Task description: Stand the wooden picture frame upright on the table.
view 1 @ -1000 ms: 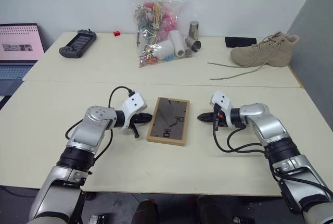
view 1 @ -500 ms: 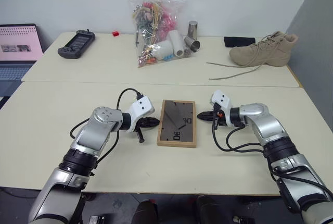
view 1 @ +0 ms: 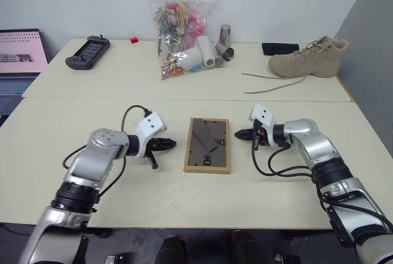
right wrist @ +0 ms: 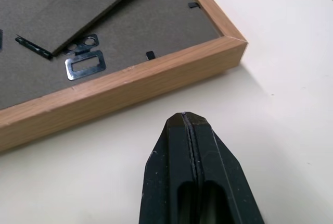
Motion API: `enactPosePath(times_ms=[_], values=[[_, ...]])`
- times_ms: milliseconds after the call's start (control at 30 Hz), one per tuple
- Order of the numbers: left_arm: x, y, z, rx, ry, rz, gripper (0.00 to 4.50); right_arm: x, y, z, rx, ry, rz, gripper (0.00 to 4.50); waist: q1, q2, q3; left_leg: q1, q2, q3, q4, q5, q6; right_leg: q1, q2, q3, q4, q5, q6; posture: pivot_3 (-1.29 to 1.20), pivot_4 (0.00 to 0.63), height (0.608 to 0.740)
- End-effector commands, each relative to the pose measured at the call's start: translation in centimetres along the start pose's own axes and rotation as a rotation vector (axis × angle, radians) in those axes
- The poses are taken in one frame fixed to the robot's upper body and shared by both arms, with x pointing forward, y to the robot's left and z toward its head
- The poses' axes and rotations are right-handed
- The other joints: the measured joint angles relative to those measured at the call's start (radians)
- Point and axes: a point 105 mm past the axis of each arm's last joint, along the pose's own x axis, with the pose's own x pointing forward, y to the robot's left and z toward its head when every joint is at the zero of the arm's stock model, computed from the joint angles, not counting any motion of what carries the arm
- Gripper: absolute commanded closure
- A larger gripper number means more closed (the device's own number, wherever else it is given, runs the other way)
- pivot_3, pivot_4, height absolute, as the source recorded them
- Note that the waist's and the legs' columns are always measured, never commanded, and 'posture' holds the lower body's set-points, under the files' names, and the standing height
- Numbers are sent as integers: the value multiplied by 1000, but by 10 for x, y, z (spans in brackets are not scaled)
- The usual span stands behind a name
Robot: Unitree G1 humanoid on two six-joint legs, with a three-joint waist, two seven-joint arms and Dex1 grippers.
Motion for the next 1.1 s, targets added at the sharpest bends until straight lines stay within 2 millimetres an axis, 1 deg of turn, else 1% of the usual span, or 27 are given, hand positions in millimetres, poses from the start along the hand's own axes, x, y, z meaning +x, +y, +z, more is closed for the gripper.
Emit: enactPosePath(times_ms=[33, 67, 100, 133, 167, 200, 267, 300, 333, 367, 400, 500, 600, 700, 733, 800, 867, 1000, 1100], values=[[-12, 2, 8, -42, -46, -22, 4052, -8, -7, 25, -68, -50, -8, 4500, 0, 0, 0, 0, 0, 0, 0, 0, 0, 0, 0, 0, 0, 0, 0, 0, 150, 740], [-15, 1, 9, -69, -57, -34, 3752, -9, -7, 29, -73, -59, -7, 4500, 0, 0, 0, 0, 0, 0, 0, 0, 0, 0, 0, 0, 0, 0, 0, 0, 150, 740], [-16, 1, 11, -114, -75, -50, 3666, -9, -8, 33, -78, -66, -9, 4500, 0, 0, 0, 0, 0, 0, 0, 0, 0, 0, 0, 0, 0, 0, 0, 0, 150, 740], [-18, -1, 15, -166, -99, -70, 3356, -9, -9, 36, -81, -74, -10, 4500, 0, 0, 0, 0, 0, 0, 0, 0, 0, 0, 0, 0, 0, 0, 0, 0, 150, 740], [-19, -2, 17, -209, -117, -87, 3221, -9, -9, 39, -81, -81, -8, 4500, 0, 0, 0, 0, 0, 0, 0, 0, 0, 0, 0, 0, 0, 0, 0, 0, 150, 740], [-20, -2, 17, -238, -122, -100, 2961, -8, -8, 41, -82, -85, -7, 4500, 0, 0, 0, 0, 0, 0, 0, 0, 0, 0, 0, 0, 0, 0, 0, 0, 150, 740], [-23, -3, 14, -278, -112, -115, 2615, -7, -7, 44, -92, -87, -3, 4500, 0, 0, 0, 0, 0, 0, 0, 0, 0, 0, 0, 0, 0, 0, 0, 0, 150, 740], [-24, -3, 11, -290, -103, -119, 2517, -6, -7, 45, -96, -90, 0, 4500, -1, 0, 0, 0, 0, 0, 0, 0, 0, 0, 0, 0, 0, 0, 0, 0, 150, 740], [-24, -3, 10, -297, -98, -120, 2305, -5, -6, 46, -97, -92, 2, 4500, -1, 0, 0, 0, 0, 0, 0, 0, 0, 0, 0, 0, 0, 0, 0, 0, 150, 740], [-25, -4, 10, -314, -100, -129, 2040, -5, -6, 47, -98, -94, 4, 4500, -1, 0, 0, 0, 0, 0, 0, 0, 0, 0, 0, 0, 0, 0, 0, 0, 150, 740], [-25, -5, 12, -346, -114, -139, 1905, -4, -4, 48, -99, -96, 8, 4500, 0, 0, 0, 0, 0, 0, 0, 0, 0, 0, 0, 0, 0, 0, 0, 0, 150, 740], [-24, -10, 16, -438, -135, -178, 1353, -3, -1, 45, -105, -90, 16, 4500, 0, 0, 0, 0, 0, 0, 0, 0, 0, 0, 0, 0, 0, 0, 0, 0, 150, 740], [-23, -16, 18, -586, -161, -238, 798, -5, 1, 40, -112, -67, 20, 4500, -1, 0, 0, 0, 0, 0, 0, 0, 0, 0, 0, 0, 0, 0, 0, 0, 150, 740], [-21, -22, 16, -761, -157, -297, 109, -8, 1, 25, -154, 1, 19, 4500, -1, 0, 0, 0, 0, 0, 0, 0, 0, 0, 0, 0, 0, 0, 0, 0, 150, 740], [-19, -24, 13, -806, -144, -310, 22, -10, 1, 20, -170, 26, 20, 4500, -1, 0, 0, 0, 0, 0, 0, 0, 0, 0, 0, 0, 0, 0, 0, 0, 150, 740], [-15, -24, 7, -887, -105, -315, 22, -12, 2, 8, -197, 73, 29, 4500, -1, 0, 0, 0, 0, 0, 0, 0, 0, 0, 0, 0, 0, 0, 0, 0, 150, 740], [-12, -23, 5, -948, -79, -324, 22, -12, 4, 0, -206, 98, 38, 4500, -1, 0, 0, 0, 0, 0, 0, 0, 0, 0, 0, 0, 0, 0, 0, 0, 150, 740], [-5, -28, -5, -1038, 28, -359, 22, -8, 11, -1, -192, 88, 58, 4500, -7, 0, 0, 1, 0, 0, 0, 0, 0, 0, 0, 0, 1, 0, 0, 0, 150, 740], [2, -32, -10, -1033, 85, -378, 22, -3, 17, -1, -174, 76, 71, 4500, -13, 0, 0, 1, 0, 0, 0, 0, 0, 0, 0, 0, 1, 0, 0, 0, 150, 740]])
